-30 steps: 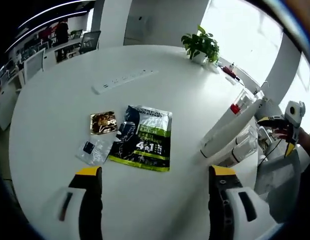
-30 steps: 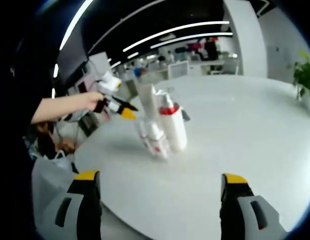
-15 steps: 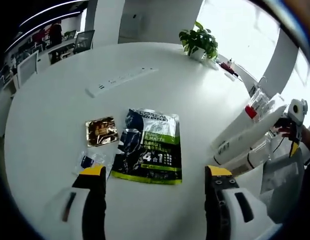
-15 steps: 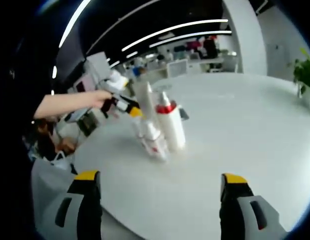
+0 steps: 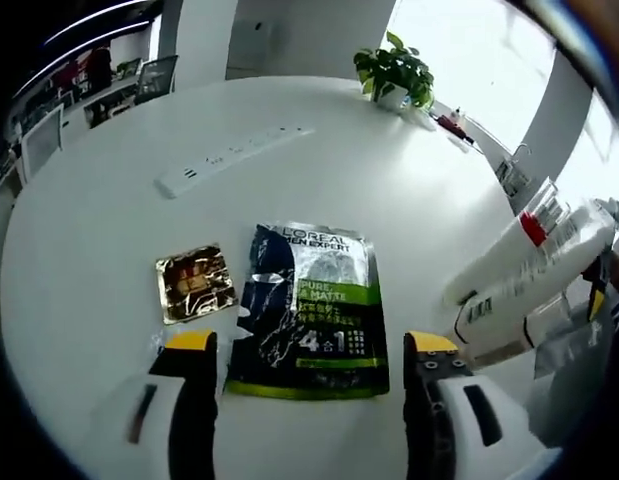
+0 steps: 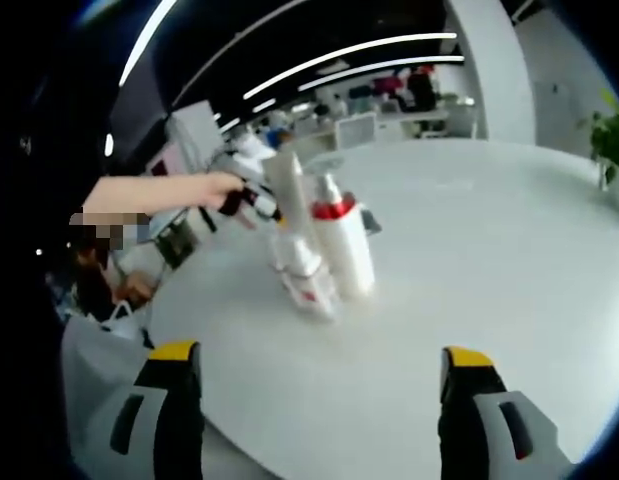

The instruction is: Arrange the skincare products in the storage area until every visible bottle or jar stands upright without overlapping.

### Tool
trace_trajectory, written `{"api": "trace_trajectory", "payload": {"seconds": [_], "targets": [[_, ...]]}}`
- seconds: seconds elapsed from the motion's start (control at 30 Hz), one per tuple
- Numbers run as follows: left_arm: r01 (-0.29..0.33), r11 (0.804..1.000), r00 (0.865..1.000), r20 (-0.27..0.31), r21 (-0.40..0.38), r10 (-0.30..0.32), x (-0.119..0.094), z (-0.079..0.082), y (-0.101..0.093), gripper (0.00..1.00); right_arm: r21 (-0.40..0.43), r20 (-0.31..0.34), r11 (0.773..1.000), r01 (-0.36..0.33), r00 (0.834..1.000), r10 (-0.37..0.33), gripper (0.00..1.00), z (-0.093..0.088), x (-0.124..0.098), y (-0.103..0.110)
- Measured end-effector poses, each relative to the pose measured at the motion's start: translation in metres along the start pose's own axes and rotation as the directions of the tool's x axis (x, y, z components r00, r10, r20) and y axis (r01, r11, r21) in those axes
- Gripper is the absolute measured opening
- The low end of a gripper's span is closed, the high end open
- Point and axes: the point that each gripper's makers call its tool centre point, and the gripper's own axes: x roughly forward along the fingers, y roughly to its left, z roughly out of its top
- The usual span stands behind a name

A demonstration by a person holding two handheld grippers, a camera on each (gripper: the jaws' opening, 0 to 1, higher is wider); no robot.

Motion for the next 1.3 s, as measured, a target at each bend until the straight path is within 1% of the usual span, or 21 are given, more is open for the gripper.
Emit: {"api": "trace_trajectory", "payload": {"seconds": [0.1,0.2,0.33,0.43,0.5,0.63,0.67,0.73,0.77,0.8,0.9,0.97,1.03,1.13,1.2,1.23,1.3], "targets": [[0.01,1.0,1.0,-0.006,0.008,-0.01,0.007,0.0,0.004,0.66,0.002,-0.001,1.0,0.002,1.0,-0.002,0.97,-0.001,0.0,-0.002],[0.016,1.0,1.0,-0.016,0.019,-0.015,0.01,-0.001,0.006,0.61,0.008,-0.007,1.0,0.005,1.0,-0.005,0.97,-0.004,0.0,-0.004],[0.015,1.0,1.0,-0.024,0.023,-0.014,0.013,-0.002,0.011,0.58,0.015,-0.008,1.0,0.01,1.0,-0.01,0.96,-0.006,-0.001,-0.006],[0.015,0.999,1.0,-0.027,0.033,-0.014,0.015,-0.002,0.012,0.56,0.018,-0.01,1.0,0.013,1.0,-0.013,0.96,-0.007,-0.001,-0.007],[0.006,0.999,0.999,-0.035,0.043,-0.004,0.016,-0.004,0.014,0.53,0.02,-0.013,1.0,0.014,1.0,-0.014,0.96,-0.007,-0.001,-0.008],[-0.012,0.999,1.0,-0.024,0.048,0.013,0.016,-0.002,0.018,0.49,0.017,-0.011,1.0,0.011,1.0,-0.01,0.96,-0.006,0.0,-0.008],[-0.032,0.997,0.999,-0.025,0.068,0.034,0.016,-0.002,0.021,0.47,0.017,-0.013,1.0,0.01,1.0,-0.01,0.96,-0.007,0.0,-0.008],[-0.067,0.99,0.996,-0.045,0.128,0.073,0.016,-0.006,0.025,0.43,0.017,-0.015,1.0,0.011,1.0,-0.011,0.96,-0.007,0.0,-0.009],[-0.075,0.985,0.996,-0.035,0.154,0.081,0.017,-0.005,0.025,0.43,0.018,-0.016,1.0,0.012,1.0,-0.012,0.96,-0.007,0.0,-0.009],[-0.065,0.988,0.997,-0.036,0.139,0.071,0.017,-0.006,0.022,0.42,0.019,-0.015,1.0,0.013,1.0,-0.013,0.96,-0.007,0.0,-0.009],[-0.077,0.986,0.997,-0.011,0.151,0.08,0.017,-0.003,0.021,0.4,0.02,-0.013,1.0,0.014,1.0,-0.014,0.96,-0.007,0.001,-0.01],[-0.097,0.982,0.995,0.002,0.164,0.098,0.017,-0.001,0.023,0.41,0.022,-0.016,1.0,0.014,1.0,-0.014,0.96,-0.008,0.001,-0.01],[-0.098,0.984,0.995,0.009,0.151,0.098,0.017,-0.001,0.024,0.4,0.024,-0.017,1.0,0.013,1.0,-0.012,0.96,-0.008,0.001,-0.009],[-0.108,0.985,0.994,0.017,0.134,0.107,0.016,0.0,0.029,0.36,0.024,-0.019,1.0,0.014,1.0,-0.013,0.95,-0.009,0.001,-0.009],[-0.114,0.986,0.994,0.017,0.12,0.112,0.016,0.001,0.031,0.32,0.025,-0.019,1.0,0.015,1.0,-0.014,0.95,-0.01,0.0,-0.01],[-0.124,0.985,0.992,0.015,0.12,0.123,0.016,0.001,0.033,0.29,0.027,-0.021,1.0,0.016,1.0,-0.015,0.95,-0.011,0.0,-0.01],[-0.141,0.982,0.99,0.008,0.123,0.141,0.016,0.0,0.038,0.17,0.027,-0.021,0.999,0.018,1.0,-0.017,0.95,-0.011,0.0,-0.011]]}}
